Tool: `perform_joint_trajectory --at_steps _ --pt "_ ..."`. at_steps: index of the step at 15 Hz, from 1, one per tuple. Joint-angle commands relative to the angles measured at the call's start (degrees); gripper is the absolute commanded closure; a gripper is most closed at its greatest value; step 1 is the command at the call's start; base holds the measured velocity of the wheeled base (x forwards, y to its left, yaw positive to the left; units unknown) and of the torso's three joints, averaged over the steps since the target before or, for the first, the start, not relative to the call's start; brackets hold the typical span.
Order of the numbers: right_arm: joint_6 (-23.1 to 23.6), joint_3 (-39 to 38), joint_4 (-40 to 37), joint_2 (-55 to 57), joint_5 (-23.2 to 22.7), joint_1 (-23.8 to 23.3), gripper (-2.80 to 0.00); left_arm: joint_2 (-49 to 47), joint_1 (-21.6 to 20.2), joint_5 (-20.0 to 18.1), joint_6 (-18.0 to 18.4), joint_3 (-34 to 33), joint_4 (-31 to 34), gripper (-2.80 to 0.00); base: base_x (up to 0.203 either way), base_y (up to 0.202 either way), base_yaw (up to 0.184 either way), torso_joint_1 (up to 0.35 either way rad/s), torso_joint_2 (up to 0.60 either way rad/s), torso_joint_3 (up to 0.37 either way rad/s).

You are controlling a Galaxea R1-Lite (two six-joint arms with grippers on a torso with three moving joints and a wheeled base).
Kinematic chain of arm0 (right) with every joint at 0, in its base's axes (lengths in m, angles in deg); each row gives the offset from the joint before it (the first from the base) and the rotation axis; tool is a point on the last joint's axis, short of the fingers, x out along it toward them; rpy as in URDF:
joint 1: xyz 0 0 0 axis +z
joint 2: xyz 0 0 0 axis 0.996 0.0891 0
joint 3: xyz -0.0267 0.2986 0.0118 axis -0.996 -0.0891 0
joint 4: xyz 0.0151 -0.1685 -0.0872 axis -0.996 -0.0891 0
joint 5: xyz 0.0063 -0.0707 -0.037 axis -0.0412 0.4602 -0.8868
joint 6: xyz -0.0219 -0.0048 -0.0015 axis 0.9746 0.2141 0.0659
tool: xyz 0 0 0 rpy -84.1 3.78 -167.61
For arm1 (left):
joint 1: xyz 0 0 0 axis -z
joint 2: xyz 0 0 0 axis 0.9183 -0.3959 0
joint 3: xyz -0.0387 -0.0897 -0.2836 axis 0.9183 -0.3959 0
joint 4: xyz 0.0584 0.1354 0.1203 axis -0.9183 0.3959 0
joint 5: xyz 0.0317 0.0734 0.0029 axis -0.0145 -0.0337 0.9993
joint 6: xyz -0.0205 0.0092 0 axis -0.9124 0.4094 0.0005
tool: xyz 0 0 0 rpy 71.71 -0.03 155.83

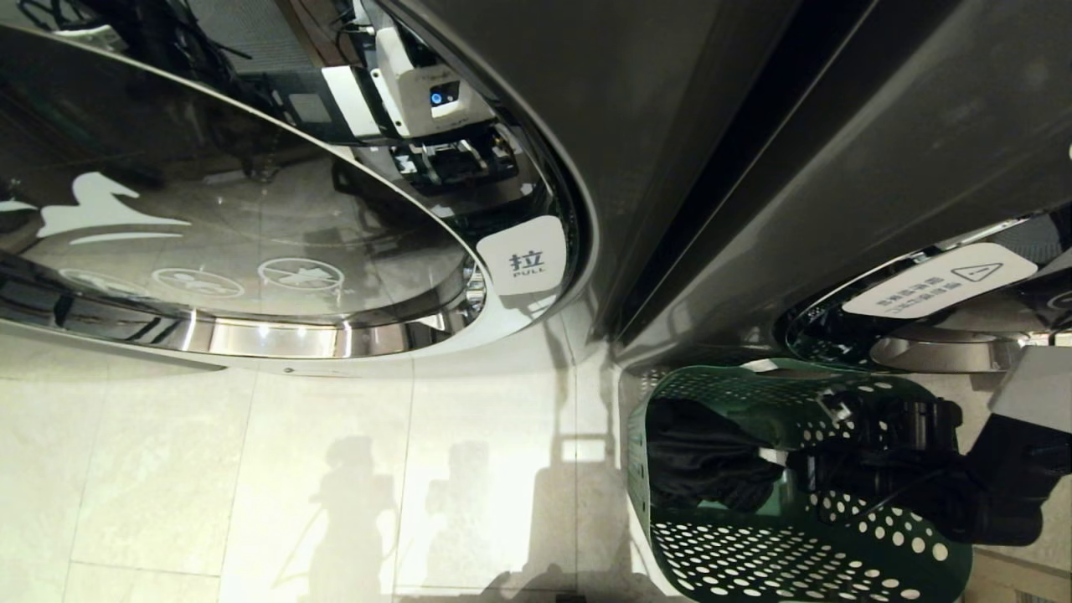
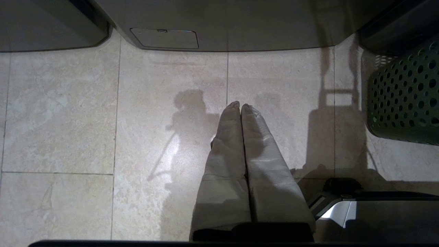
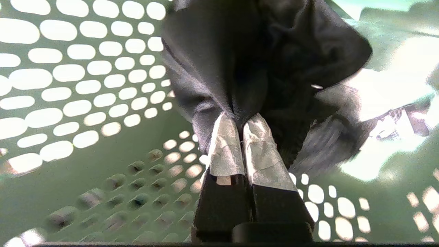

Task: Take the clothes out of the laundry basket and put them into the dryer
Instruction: Take the clothes out of the basket

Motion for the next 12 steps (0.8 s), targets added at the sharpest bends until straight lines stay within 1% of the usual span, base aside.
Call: perform_joint_trajectory --at_steps 1,5,7,10,11,12 --pt "0.0 -5.3 0.4 -11.4 0.5 0.0 0.0 0.0 0.0 0.0 0.0 -0.1 0.0 0.0 0.0 0.0 0.0 0.0 0.0 0.0" --pt "0.3 -15.0 0.4 -28.3 4.6 0.1 0.0 0.0 0.0 0.0 0.0 -0.1 0.0 0.0 0.0 0.0 0.0 0.0 0.0 0.0" --pt "0.8 -23.3 0.4 -36.7 6.3 0.9 0.0 0.0 0.0 0.0 0.0 -0.1 0.0 0.0 0.0 0.0 0.0 0.0 0.0 0.0" --pt "1.9 -36.0 -0.1 -44.9 8.8 2.5 0.0 0.0 0.0 0.0 0.0 -0.1 0.0 0.0 0.0 0.0 0.0 0.0 0.0 0.0" --pt "1.9 -37.4 -2.1 -45.8 10.0 2.8 0.0 0.0 0.0 0.0 0.0 -0.1 0.0 0.0 0.0 0.0 0.0 0.0 0.0 0.0" --pt "2.0 -37.2 -3.7 -46.4 11.7 3.1 0.0 0.0 0.0 0.0 0.0 -0.1 0.0 0.0 0.0 0.0 0.0 0.0 0.0 0.0"
